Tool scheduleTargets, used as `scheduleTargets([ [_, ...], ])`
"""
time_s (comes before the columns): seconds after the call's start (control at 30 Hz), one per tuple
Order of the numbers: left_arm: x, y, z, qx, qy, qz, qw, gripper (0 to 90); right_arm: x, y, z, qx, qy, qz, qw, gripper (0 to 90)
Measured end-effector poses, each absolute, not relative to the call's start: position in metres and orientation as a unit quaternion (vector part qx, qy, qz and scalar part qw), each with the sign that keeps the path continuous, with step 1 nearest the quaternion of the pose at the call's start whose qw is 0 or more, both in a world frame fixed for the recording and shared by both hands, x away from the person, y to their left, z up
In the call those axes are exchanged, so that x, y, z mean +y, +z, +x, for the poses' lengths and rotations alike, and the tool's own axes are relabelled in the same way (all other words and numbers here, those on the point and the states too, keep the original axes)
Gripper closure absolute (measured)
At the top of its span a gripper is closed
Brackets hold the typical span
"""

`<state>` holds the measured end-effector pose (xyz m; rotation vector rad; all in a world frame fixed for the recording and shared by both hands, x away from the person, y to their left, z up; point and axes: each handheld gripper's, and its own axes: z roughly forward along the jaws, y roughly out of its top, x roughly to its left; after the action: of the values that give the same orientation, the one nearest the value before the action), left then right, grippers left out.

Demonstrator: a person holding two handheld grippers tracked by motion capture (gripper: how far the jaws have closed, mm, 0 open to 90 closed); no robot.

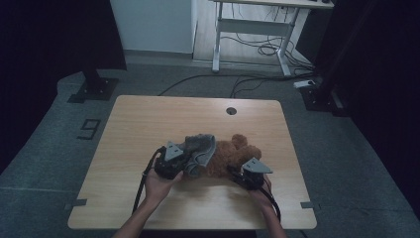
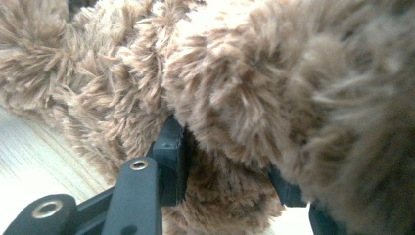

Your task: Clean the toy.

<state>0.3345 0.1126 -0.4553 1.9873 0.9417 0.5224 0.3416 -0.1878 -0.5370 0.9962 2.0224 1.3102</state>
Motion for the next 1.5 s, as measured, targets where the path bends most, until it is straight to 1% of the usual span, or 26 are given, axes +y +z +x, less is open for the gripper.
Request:
scheduleTargets([
  [0.13,0.132,-0.458,0.332,0.393,0.213,0.788,0.423,83.5,-0.189,-0.536,0.342,0.747,0.486,0.372,0.259,54.1],
  [0.23,0.15,-0.465,0.333,0.411,0.192,0.782,0.427,83.4,-0.189,-0.536,0.342,0.746,0.489,0.372,0.257,54.0],
  [0.43,0.166,-0.472,0.33,0.425,0.189,0.777,0.424,83.3,-0.188,-0.535,0.341,0.746,0.488,0.373,0.256,54.0],
  [0.53,0.165,-0.468,0.329,0.422,0.191,0.776,0.427,83.3,-0.188,-0.535,0.341,0.745,0.489,0.374,0.256,53.9],
  [0.6,0.158,-0.462,0.328,0.415,0.195,0.776,0.433,83.4,-0.188,-0.535,0.341,0.745,0.489,0.375,0.256,53.9],
  [0.7,0.137,-0.447,0.33,0.393,0.195,0.779,0.448,83.4,-0.188,-0.535,0.341,0.744,0.49,0.376,0.256,53.9],
  [0.97,0.051,-0.42,0.344,0.332,0.175,0.798,0.471,83.4,-0.187,-0.535,0.34,0.744,0.49,0.374,0.257,54.0],
  [1.0,0.051,-0.42,0.344,0.332,0.175,0.798,0.471,83.4,-0.187,-0.535,0.34,0.745,0.49,0.374,0.257,54.0],
  [1.03,0.026,-0.417,0.346,0.316,0.17,0.806,0.47,83.4,-0.187,-0.535,0.34,0.744,0.49,0.374,0.257,54.0],
  [1.17,-0.005,-0.428,0.356,0.313,0.154,0.823,0.449,83.1,-0.187,-0.535,0.34,0.745,0.489,0.373,0.257,53.9],
  [1.3,-0.013,-0.451,0.365,0.323,0.139,0.838,0.417,82.6,-0.187,-0.535,0.34,0.745,0.488,0.374,0.258,53.9],
  [1.4,-0.002,-0.459,0.369,0.337,0.12,0.83,0.428,83.4,-0.187,-0.536,0.341,0.75,0.483,0.371,0.259,54.1],
  [1.5,0.006,-0.458,0.366,0.338,0.13,0.83,0.425,83.7,-0.185,-0.535,0.342,0.751,0.479,0.373,0.259,55.1],
])
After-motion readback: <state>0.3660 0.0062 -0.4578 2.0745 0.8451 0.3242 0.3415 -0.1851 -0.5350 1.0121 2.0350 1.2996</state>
